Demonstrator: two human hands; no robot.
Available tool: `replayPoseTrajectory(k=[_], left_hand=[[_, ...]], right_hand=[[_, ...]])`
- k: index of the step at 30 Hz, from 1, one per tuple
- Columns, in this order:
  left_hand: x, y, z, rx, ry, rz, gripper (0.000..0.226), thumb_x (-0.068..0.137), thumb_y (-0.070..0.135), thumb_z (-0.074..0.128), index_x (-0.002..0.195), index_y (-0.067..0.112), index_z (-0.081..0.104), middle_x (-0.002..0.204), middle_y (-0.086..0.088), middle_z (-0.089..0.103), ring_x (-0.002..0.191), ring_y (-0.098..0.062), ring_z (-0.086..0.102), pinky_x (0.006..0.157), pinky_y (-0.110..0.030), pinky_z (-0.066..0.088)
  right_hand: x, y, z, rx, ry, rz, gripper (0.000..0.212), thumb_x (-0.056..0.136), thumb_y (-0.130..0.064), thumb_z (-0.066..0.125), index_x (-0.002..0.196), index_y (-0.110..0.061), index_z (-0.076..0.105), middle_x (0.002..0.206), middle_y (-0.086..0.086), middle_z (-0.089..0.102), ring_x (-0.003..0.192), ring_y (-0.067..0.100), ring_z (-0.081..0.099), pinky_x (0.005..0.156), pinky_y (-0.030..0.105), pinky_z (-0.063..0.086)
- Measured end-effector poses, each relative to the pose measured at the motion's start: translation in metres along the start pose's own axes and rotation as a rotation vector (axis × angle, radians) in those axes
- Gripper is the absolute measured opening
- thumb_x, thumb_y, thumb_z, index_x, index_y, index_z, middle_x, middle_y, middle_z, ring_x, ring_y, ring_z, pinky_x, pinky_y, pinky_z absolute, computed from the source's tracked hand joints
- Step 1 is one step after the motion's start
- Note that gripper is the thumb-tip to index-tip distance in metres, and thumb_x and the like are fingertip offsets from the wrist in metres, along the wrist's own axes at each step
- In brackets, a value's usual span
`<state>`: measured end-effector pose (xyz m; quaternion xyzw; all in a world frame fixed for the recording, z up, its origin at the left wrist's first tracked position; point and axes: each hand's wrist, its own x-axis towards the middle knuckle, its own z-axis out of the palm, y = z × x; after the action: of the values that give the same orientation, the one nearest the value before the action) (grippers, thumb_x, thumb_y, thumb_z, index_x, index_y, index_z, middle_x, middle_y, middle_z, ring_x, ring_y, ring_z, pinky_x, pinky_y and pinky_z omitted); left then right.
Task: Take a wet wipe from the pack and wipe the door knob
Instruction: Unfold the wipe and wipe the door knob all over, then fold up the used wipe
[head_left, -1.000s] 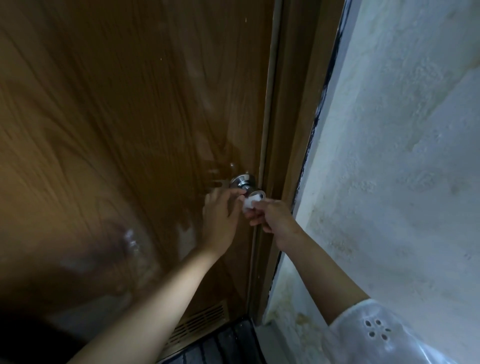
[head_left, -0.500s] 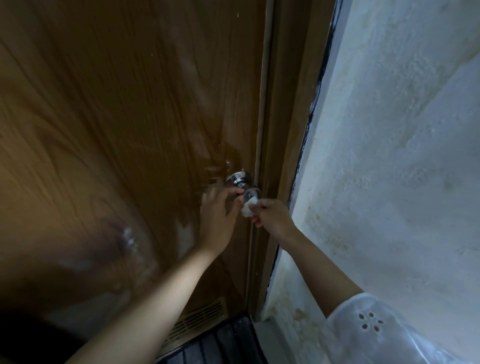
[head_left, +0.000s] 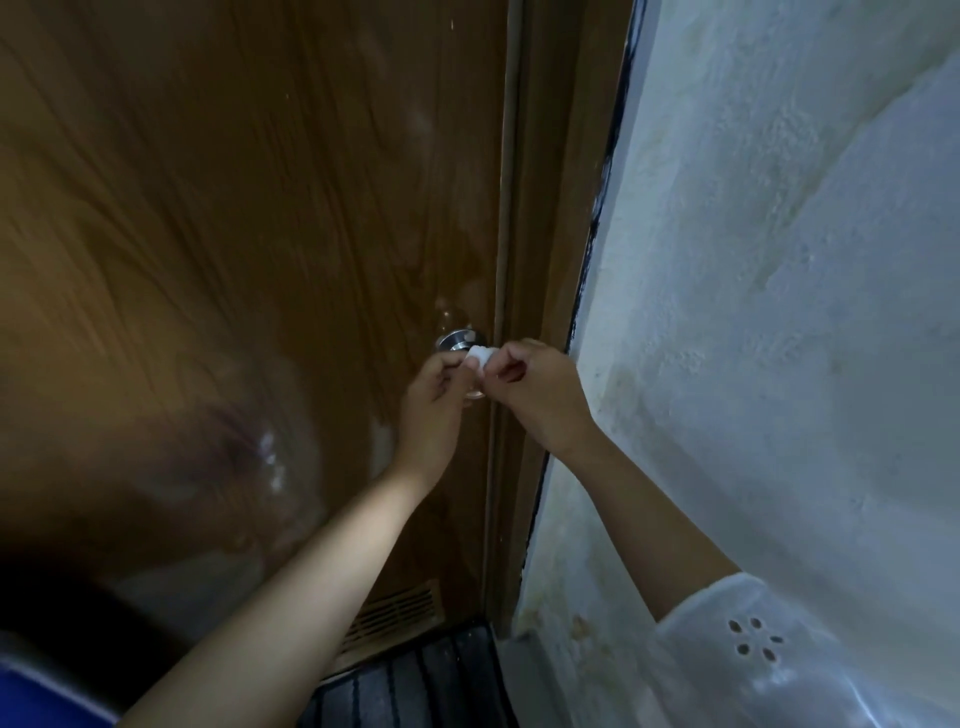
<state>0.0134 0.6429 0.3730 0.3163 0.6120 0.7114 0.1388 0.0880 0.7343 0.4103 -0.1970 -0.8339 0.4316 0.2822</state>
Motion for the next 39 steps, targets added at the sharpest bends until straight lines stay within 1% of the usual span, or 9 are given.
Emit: replayPoseTrajectory(k=[6, 12, 16, 18, 22, 25, 30, 34, 39], left_hand=[[-0.016, 0.002, -0.002, -0.052, 0.182, -0.063, 0.012, 0.090, 0.017, 0.053, 0.086, 0.025, 0.061, 0.086, 0.003, 0.067, 0.077, -0.005, 0.063, 0.069, -0.017, 0.048], [-0.048, 0.010, -0.003, 0.002, 0.157, 0.006, 0.013, 0.082, 0.018, 0.064, 0.080, 0.031, 0.065, 0.085, 0.005, 0.069, 0.082, -0.009, 0.065, 0.073, -0.021, 0.048], [-0.070, 0.030, -0.012, -0.026, 0.186, 0.020, 0.028, 0.079, 0.010, 0.066, 0.094, 0.032, 0.059, 0.095, 0.006, 0.065, 0.087, -0.008, 0.063, 0.079, -0.026, 0.050], [-0.088, 0.042, -0.021, 0.023, 0.133, 0.004, 0.029, 0.082, 0.014, 0.064, 0.104, 0.031, 0.061, 0.102, 0.012, 0.064, 0.094, -0.003, 0.063, 0.084, -0.023, 0.052], [-0.134, 0.061, -0.038, 0.062, 0.112, 0.009, 0.020, 0.081, 0.019, 0.065, 0.101, 0.018, 0.067, 0.093, 0.013, 0.068, 0.085, 0.003, 0.064, 0.079, -0.017, 0.053], [-0.172, 0.070, -0.048, 0.029, 0.166, -0.016, 0.011, 0.079, 0.019, 0.068, 0.090, 0.020, 0.068, 0.086, 0.005, 0.070, 0.076, 0.000, 0.065, 0.064, -0.012, 0.050], [-0.223, 0.076, -0.050, 0.004, 0.161, -0.098, 0.007, 0.080, 0.018, 0.066, 0.083, 0.024, 0.066, 0.081, 0.003, 0.068, 0.071, -0.001, 0.065, 0.058, -0.009, 0.047], [-0.255, 0.074, -0.044, 0.040, 0.086, -0.213, 0.012, 0.087, 0.026, 0.057, 0.085, 0.034, 0.066, 0.088, 0.013, 0.068, 0.083, -0.001, 0.063, 0.064, -0.015, 0.050], [-0.282, 0.076, -0.024, 0.048, -0.003, -0.351, 0.020, 0.089, 0.038, 0.052, 0.079, 0.030, 0.068, 0.085, 0.012, 0.070, 0.087, -0.004, 0.064, 0.068, -0.022, 0.048]], right_hand=[[-0.009, -0.006, -0.014, 0.426, -0.091, 0.211, 0.024, 0.082, -0.012, 0.064, 0.105, -0.016, 0.062, 0.104, 0.003, 0.066, 0.088, 0.006, 0.060, 0.058, 0.005, 0.046], [-0.048, -0.021, -0.011, 0.354, -0.117, 0.173, 0.023, 0.085, -0.015, 0.064, 0.107, -0.011, 0.067, 0.113, 0.005, 0.067, 0.095, 0.008, 0.061, 0.083, 0.020, 0.051], [-0.078, -0.039, -0.009, 0.404, -0.042, 0.181, 0.011, 0.083, -0.012, 0.065, 0.093, -0.014, 0.070, 0.108, 0.004, 0.070, 0.102, 0.017, 0.062, 0.098, 0.036, 0.048], [-0.096, -0.052, -0.006, 0.445, -0.042, 0.183, 0.011, 0.084, -0.011, 0.064, 0.085, -0.021, 0.069, 0.106, 0.004, 0.070, 0.099, 0.017, 0.064, 0.092, 0.032, 0.050], [-0.137, -0.071, 0.004, 0.557, 0.003, 0.237, 0.013, 0.083, -0.010, 0.066, 0.091, -0.018, 0.059, 0.084, 0.004, 0.068, 0.071, 0.009, 0.064, 0.054, 0.008, 0.047], [-0.173, -0.081, 0.013, 0.462, 0.090, 0.198, 0.009, 0.082, -0.011, 0.068, 0.087, -0.015, 0.062, 0.076, 0.002, 0.066, 0.066, 0.009, 0.062, 0.062, 0.014, 0.051], [-0.234, -0.086, 0.025, 0.233, 0.106, 0.124, 0.021, 0.084, -0.013, 0.066, 0.104, -0.008, 0.067, 0.102, 0.010, 0.068, 0.092, 0.019, 0.066, 0.083, 0.032, 0.057], [-0.267, -0.083, 0.021, 0.175, 0.078, 0.158, 0.033, 0.082, -0.017, 0.069, 0.113, -0.008, 0.064, 0.104, 0.008, 0.069, 0.093, 0.018, 0.065, 0.082, 0.027, 0.056], [-0.301, -0.071, -0.003, 0.190, 0.126, 0.261, 0.022, 0.081, -0.013, 0.069, 0.102, -0.008, 0.065, 0.078, -0.003, 0.065, 0.066, 0.005, 0.061, 0.055, 0.009, 0.046]])
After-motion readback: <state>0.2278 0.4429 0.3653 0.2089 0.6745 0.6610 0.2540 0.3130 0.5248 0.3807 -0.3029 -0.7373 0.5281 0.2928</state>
